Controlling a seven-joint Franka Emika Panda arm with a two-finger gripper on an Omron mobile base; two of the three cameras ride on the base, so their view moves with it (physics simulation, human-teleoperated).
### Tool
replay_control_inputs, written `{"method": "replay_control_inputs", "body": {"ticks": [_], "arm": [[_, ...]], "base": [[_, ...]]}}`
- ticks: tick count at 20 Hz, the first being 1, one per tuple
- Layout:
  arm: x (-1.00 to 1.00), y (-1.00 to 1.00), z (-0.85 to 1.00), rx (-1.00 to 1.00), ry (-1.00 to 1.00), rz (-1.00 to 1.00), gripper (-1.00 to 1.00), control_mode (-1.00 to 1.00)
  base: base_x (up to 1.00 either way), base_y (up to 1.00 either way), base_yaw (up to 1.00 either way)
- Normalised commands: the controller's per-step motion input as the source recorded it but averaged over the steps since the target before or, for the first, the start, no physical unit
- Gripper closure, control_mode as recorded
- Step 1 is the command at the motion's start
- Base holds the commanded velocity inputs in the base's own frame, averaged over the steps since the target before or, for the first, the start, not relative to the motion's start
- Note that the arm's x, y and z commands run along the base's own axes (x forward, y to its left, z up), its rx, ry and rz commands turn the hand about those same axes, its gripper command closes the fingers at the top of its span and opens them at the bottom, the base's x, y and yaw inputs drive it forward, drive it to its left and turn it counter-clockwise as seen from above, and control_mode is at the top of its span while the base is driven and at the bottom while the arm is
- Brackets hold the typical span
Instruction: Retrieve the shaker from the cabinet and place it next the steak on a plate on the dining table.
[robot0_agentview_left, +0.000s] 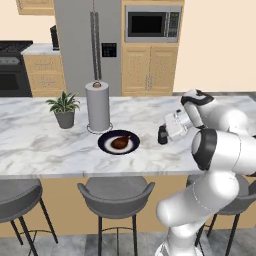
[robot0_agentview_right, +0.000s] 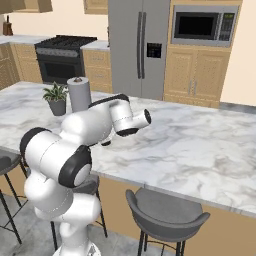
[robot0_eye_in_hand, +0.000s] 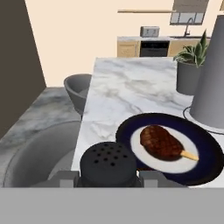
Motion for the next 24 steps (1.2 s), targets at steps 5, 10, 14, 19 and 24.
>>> {"method": "replay_control_inputs", "body": {"ticks": [5, 10, 14, 19, 24], "arm": [[0.00, 0.03, -0.13, 0.00, 0.17, 0.05, 1.00, -1.00], [0.00, 0.06, -0.01, 0.02, 0.13, 0.06, 1.00, -1.00], [0.00, 0.08, -0.05, 0.07, 0.00, 0.02, 1.00, -1.00], [0.00, 0.14, -0.14, 0.05, 0.00, 0.00, 1.00, -1.00], [0.00, 0.14, -0.18, 0.06, 0.00, 0.00, 1.00, -1.00]], "base": [[0.00, 0.00, 0.00], [0.00, 0.00, 0.00], [0.00, 0.00, 0.00], [0.00, 0.00, 0.00], [0.00, 0.00, 0.00]]}}
